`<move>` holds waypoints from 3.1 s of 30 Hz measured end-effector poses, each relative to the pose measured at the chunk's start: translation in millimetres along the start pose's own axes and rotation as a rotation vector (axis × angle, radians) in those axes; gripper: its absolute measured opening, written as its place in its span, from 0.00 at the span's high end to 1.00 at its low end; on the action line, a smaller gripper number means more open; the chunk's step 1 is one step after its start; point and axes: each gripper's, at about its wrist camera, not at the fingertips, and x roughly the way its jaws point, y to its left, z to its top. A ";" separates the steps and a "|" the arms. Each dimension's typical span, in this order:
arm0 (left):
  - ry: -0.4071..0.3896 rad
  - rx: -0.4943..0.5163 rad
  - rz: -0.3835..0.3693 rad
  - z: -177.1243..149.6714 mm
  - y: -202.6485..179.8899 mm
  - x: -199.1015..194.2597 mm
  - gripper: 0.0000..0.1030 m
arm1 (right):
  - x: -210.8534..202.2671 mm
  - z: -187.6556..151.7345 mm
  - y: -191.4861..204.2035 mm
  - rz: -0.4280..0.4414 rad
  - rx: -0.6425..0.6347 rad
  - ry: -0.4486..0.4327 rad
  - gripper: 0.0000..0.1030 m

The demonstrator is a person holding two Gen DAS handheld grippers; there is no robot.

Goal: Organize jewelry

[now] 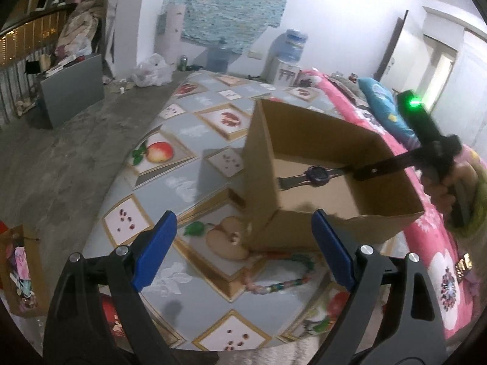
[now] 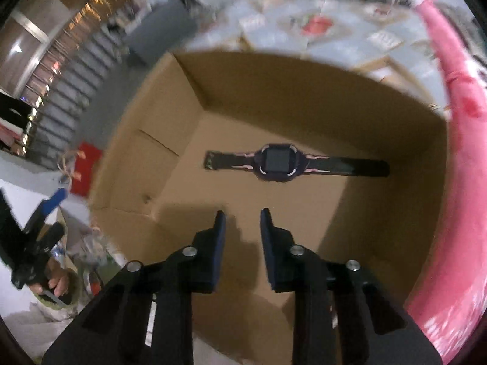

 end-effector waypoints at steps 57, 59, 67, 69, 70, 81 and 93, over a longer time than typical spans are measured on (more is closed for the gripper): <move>0.284 0.228 0.146 -119.5 -65.3 73.5 0.08 | 20.7 -220.7 71.2 -0.377 0.125 -0.404 0.10; 0.291 0.232 0.146 -118.8 -65.0 74.0 0.08 | 24.2 -217.4 77.4 -0.382 0.123 -0.393 0.06; 0.282 0.229 0.158 -117.6 -62.9 80.1 0.07 | 29.8 -222.4 78.2 -0.380 0.103 -0.387 0.06; 0.286 0.228 0.163 -117.9 -63.7 79.6 0.07 | 32.0 -229.7 76.2 -0.384 0.102 -0.395 0.06; 0.287 0.226 0.164 -117.7 -63.8 79.7 0.07 | 33.4 -230.9 76.9 -0.388 0.101 -0.397 0.06; 0.306 0.207 0.161 -115.6 -60.3 81.1 0.07 | 37.6 -237.1 66.6 -0.389 0.110 -0.405 0.06; 0.296 0.189 0.181 -119.3 -60.1 82.4 0.07 | 47.7 -241.0 74.8 -0.435 0.086 -0.402 0.06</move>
